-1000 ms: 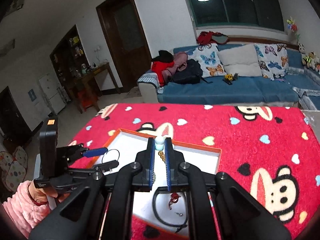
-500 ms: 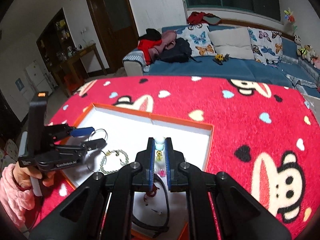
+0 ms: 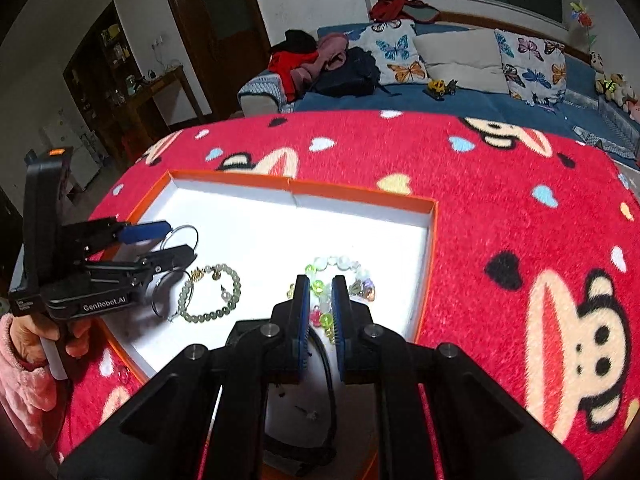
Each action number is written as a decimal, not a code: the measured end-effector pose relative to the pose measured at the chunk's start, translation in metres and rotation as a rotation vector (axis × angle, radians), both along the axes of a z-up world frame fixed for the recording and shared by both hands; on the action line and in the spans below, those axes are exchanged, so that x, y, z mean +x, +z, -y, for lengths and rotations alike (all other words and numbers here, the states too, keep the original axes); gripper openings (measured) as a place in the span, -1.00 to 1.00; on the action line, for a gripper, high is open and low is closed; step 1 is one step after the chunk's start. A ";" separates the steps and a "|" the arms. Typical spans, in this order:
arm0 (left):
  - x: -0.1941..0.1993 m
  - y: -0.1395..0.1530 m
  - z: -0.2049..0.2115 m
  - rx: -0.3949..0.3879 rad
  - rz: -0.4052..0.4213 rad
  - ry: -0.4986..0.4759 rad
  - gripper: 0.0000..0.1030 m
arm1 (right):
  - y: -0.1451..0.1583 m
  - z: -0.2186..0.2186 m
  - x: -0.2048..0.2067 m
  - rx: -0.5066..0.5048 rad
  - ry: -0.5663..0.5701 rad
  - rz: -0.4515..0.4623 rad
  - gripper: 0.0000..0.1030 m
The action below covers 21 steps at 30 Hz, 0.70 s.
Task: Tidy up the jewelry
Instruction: 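Place the silver hoop and pastel bead bracelet into the tray and release both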
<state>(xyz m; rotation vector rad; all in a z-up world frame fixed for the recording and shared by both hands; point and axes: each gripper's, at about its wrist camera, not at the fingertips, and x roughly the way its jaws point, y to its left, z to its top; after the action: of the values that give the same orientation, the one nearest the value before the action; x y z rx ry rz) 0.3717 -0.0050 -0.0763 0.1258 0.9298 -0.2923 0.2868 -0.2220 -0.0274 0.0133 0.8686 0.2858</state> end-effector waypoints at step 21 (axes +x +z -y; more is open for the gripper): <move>-0.086 0.062 -0.021 -0.021 0.108 0.008 0.14 | 0.025 0.002 -0.052 -0.016 0.020 0.061 -0.36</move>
<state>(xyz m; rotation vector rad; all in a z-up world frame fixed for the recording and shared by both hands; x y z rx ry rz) 0.2860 0.0160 -0.0144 0.1178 0.8201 -0.2850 0.2353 -0.2240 -0.0025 -0.0191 0.8103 0.2962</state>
